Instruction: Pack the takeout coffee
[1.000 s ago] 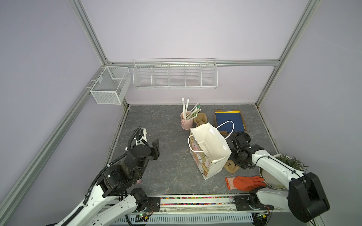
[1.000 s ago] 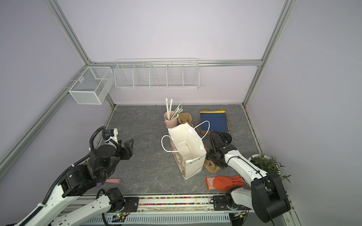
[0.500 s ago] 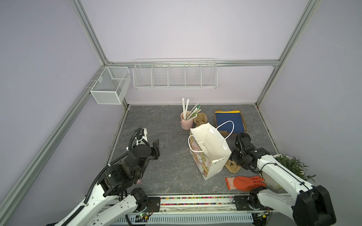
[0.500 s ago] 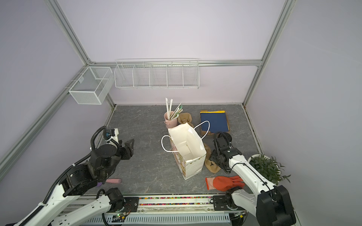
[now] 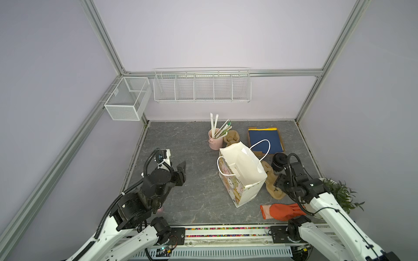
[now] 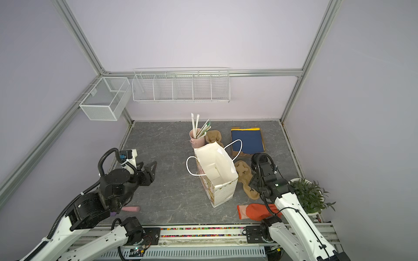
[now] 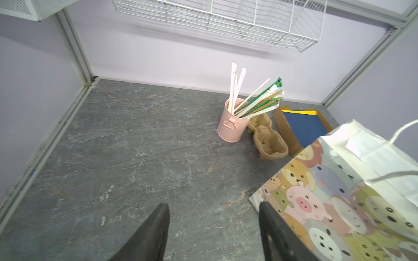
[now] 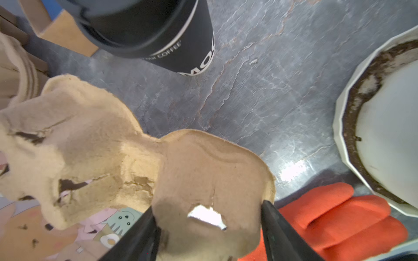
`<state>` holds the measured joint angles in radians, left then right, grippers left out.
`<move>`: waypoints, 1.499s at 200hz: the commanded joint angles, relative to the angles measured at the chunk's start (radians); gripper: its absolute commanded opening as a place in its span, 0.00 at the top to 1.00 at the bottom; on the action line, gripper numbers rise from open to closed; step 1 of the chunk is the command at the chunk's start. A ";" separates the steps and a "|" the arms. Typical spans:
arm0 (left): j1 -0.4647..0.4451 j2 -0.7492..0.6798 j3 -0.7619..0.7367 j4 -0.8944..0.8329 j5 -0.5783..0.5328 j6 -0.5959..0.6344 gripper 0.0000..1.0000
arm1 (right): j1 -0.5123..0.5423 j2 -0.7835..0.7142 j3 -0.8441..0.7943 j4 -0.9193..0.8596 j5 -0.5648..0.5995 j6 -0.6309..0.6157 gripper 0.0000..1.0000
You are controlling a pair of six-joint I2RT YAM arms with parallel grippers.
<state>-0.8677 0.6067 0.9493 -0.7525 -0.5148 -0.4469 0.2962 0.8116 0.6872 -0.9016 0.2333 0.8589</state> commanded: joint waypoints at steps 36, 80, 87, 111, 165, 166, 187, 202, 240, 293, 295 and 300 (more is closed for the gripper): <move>0.005 -0.054 0.020 0.131 0.241 0.012 0.36 | -0.007 -0.109 0.099 -0.155 0.064 -0.021 0.32; 0.005 -0.046 0.028 0.250 0.442 -0.023 0.36 | -0.006 -0.175 0.186 -0.223 0.119 -0.037 0.32; 0.005 -0.049 0.027 0.269 0.466 -0.031 0.36 | -0.007 -0.180 0.223 -0.235 0.126 -0.040 0.32; 0.004 -0.050 0.014 0.336 0.560 -0.054 0.35 | -0.007 -0.200 0.288 -0.263 0.151 -0.055 0.32; 0.005 0.017 -0.036 0.540 0.802 -0.111 0.34 | -0.007 -0.221 0.465 -0.262 0.140 -0.123 0.33; 0.004 0.018 -0.036 0.541 0.804 -0.112 0.34 | -0.007 -0.221 0.467 -0.261 0.137 -0.123 0.33; 0.005 0.016 -0.015 0.517 0.780 -0.092 0.34 | -0.007 -0.218 0.520 -0.213 0.064 -0.162 0.33; 0.004 0.004 0.004 0.475 0.745 -0.066 0.34 | -0.006 -0.205 0.559 -0.172 -0.007 -0.190 0.33; 0.005 -0.040 0.056 0.316 0.599 0.011 0.34 | -0.006 -0.137 0.649 -0.065 -0.234 -0.206 0.34; 0.005 -0.133 0.080 0.139 0.313 -0.007 0.34 | 0.044 -0.044 0.645 0.205 -0.463 -0.090 0.33; 0.005 -0.137 0.079 0.135 0.306 -0.011 0.34 | 0.052 -0.038 0.643 0.213 -0.464 -0.086 0.33; 0.005 -0.146 0.075 0.127 0.294 -0.020 0.34 | 0.082 -0.025 0.640 0.233 -0.456 -0.080 0.33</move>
<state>-0.8658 0.4957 1.0145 -0.5156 -0.0746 -0.4591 0.3126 0.7406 1.3445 -0.8505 -0.1032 0.7116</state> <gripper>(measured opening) 0.659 0.670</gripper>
